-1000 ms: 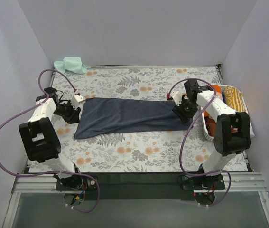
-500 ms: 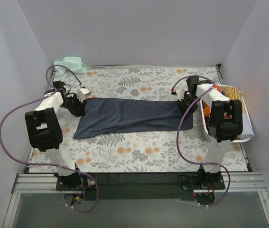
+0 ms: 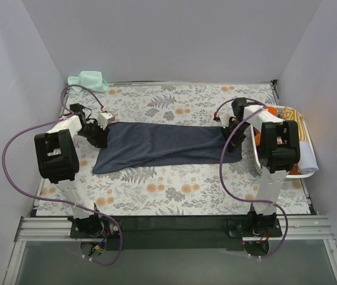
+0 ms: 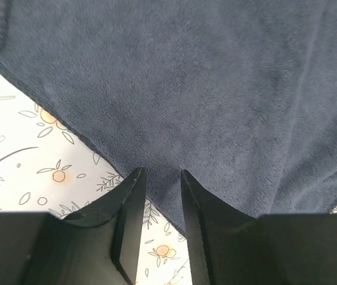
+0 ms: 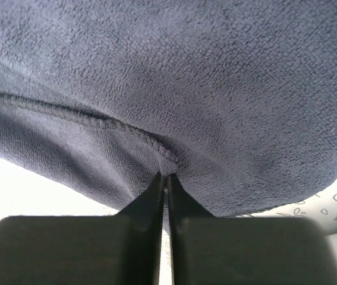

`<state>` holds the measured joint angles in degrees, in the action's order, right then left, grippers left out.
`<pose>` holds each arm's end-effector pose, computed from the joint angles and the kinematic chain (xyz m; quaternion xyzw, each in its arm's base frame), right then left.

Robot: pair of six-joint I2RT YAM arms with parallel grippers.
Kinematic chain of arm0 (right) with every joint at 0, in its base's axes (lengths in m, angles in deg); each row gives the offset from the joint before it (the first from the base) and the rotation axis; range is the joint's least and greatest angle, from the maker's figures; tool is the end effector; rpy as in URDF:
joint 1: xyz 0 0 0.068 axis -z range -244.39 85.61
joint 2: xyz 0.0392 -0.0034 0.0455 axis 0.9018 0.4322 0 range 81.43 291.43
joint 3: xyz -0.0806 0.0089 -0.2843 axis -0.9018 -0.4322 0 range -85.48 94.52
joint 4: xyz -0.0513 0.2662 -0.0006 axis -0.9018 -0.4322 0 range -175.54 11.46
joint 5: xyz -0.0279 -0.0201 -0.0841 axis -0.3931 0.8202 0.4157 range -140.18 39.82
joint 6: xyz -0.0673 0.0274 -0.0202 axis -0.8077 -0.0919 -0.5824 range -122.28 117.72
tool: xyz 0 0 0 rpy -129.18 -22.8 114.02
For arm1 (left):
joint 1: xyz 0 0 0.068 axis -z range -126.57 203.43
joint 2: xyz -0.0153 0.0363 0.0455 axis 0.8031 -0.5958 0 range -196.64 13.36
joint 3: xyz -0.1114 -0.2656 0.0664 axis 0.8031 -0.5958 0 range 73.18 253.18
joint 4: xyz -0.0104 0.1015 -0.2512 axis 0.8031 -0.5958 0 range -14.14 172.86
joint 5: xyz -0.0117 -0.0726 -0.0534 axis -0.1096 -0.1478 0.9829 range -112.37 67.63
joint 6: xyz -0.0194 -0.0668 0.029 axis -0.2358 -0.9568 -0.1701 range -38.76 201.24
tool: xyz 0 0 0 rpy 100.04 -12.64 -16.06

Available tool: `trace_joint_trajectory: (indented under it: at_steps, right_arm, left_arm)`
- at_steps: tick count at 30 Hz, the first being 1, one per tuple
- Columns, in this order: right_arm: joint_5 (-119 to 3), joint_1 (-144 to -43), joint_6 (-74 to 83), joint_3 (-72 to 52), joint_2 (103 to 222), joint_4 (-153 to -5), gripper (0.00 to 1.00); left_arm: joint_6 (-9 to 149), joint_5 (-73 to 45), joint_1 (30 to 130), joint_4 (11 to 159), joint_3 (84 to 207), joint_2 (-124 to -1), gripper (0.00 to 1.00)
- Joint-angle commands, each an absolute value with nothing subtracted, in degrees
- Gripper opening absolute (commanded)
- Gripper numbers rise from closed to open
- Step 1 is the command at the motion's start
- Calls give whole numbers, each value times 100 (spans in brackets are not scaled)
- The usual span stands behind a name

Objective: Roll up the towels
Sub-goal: Flatten the towel

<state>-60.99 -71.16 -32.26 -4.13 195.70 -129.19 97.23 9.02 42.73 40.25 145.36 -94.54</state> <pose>0.3961 0.0590 0.1516 -0.3183 0.9417 0.0809 0.0735 0.3762 0.0375 0.1612 0.0716 0.9554 -0.2393 0.1573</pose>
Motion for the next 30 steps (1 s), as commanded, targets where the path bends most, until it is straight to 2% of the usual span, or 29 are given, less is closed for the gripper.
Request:
trace_joint_trajectory:
  at_steps: [1,4,5,9,16,20,24,25,26,27,28,30]
  right_arm:
    - [-6213,-7107,-3172,-171,19419,-13092,1]
    - [-6213,-7090,-3321,-207,19104,-13249,1]
    - [-6248,-7081,-3383,-224,18868,-13285,1]
    - [-6529,-7063,-3909,-496,18155,-13487,1]
    - [-6390,-7064,-5745,-1866,17065,-13953,1]
    - [-6117,-7063,-7193,-3147,16081,-13953,1]
    - [-5836,-7072,-7944,-3967,15324,-13769,1]
    - [-5801,-7081,-7954,-4047,15184,-13595,5]
    - [-5792,-7090,-7910,-4074,15157,-13532,17]
    - [-5826,-7098,-7736,-3943,15156,-13532,33]
    - [-5879,-7099,-7621,-3838,15208,-13549,54]
    - [-6106,-7099,-7279,-3356,15296,-13601,59]
  left_arm:
    - [9583,760,4289,4164,14718,-9518,27]
    - [9478,619,4289,4120,14771,-9728,21]
    - [9434,584,4297,4103,14814,-9790,15]
    - [9355,251,4280,4015,14894,-10010,2]
    - [9328,-48,4227,3874,14920,-10054,0]
    - [9293,-189,4069,3795,14990,-10125,0]
    - [9284,-198,3937,3716,15096,-10265,0]
    - [9293,-190,3928,3690,15114,-10265,0]
    - [9371,-16,3919,3594,15166,-10257,0]
    - [9416,91,3919,3558,15158,-10126,0]
    - [9477,222,3911,3523,15158,-10029,2]
    - [9740,765,3884,3303,15114,-9740,14]
